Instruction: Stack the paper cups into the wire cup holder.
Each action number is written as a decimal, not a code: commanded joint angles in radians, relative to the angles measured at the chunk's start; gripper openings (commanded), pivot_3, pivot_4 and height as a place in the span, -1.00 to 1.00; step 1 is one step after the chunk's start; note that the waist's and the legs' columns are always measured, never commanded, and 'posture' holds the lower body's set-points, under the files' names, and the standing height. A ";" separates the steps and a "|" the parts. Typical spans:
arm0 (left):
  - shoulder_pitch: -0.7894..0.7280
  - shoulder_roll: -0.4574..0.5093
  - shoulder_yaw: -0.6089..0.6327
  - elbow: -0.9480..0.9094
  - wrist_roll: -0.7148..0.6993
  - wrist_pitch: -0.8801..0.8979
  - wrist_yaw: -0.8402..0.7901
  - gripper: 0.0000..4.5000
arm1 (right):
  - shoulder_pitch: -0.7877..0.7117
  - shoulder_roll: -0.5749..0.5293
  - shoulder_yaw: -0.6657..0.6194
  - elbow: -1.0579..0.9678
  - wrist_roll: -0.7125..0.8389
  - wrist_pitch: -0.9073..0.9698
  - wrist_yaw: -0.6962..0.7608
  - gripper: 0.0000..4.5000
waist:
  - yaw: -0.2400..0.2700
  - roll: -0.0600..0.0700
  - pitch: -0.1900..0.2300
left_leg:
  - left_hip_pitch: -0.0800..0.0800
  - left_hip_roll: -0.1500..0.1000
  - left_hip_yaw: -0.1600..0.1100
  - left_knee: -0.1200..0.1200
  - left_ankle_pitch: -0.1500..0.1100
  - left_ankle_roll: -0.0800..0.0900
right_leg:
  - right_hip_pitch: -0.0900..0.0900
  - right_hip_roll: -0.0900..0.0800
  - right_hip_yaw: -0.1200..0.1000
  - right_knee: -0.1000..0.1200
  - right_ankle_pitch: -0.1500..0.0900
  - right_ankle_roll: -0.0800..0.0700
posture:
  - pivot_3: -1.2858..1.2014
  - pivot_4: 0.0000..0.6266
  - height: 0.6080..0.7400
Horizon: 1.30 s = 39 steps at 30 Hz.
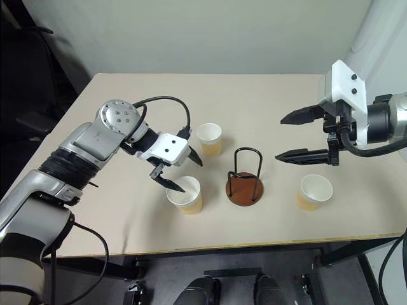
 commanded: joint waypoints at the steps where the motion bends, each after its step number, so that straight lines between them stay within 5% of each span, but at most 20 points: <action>1: -0.003 0.012 -0.004 -0.022 -0.007 -0.011 -0.034 0.57 | -0.011 -0.020 -0.022 -0.020 0.010 -0.001 -0.001 0.78 | 0.000 0.000 0.000 | 0.000 0.000 0.000 0.000 0.000 0.000 | 0.000 0.000 0.000 0.000 0.000 0.000 | 0.03 -0.52 1.00; 11: -0.065 0.087 -0.138 -0.047 -0.124 0.023 -0.034 -0.99 | -0.008 -0.018 -0.014 -0.009 0.002 -0.009 0.004 0.78 | 0.001 0.000 0.000 | 0.000 0.000 0.000 0.001 0.000 0.000 | 0.000 0.000 0.000 0.001 0.000 0.000 | 0.03 -0.52 1.00; 26: -0.250 0.124 -0.275 0.030 -0.271 0.046 -0.034 -0.99 | -0.024 -0.024 -0.008 0.066 -0.029 -0.049 0.023 0.78 | 0.002 0.000 0.000 | -0.001 0.000 0.000 0.001 0.000 0.000 | 0.000 0.000 -0.001 0.000 0.000 0.000 | 0.03 -0.52 1.00; 39: -0.576 -0.191 -0.156 0.531 -0.203 -0.024 -0.034 -0.99 | -0.064 -0.034 0.004 0.166 -0.081 -0.095 0.053 0.78 | 0.008 0.000 0.000 | -0.004 0.000 0.001 0.001 -0.002 0.004 | 0.000 -0.003 0.000 -0.003 0.000 0.004 | 0.03 -0.52 1.00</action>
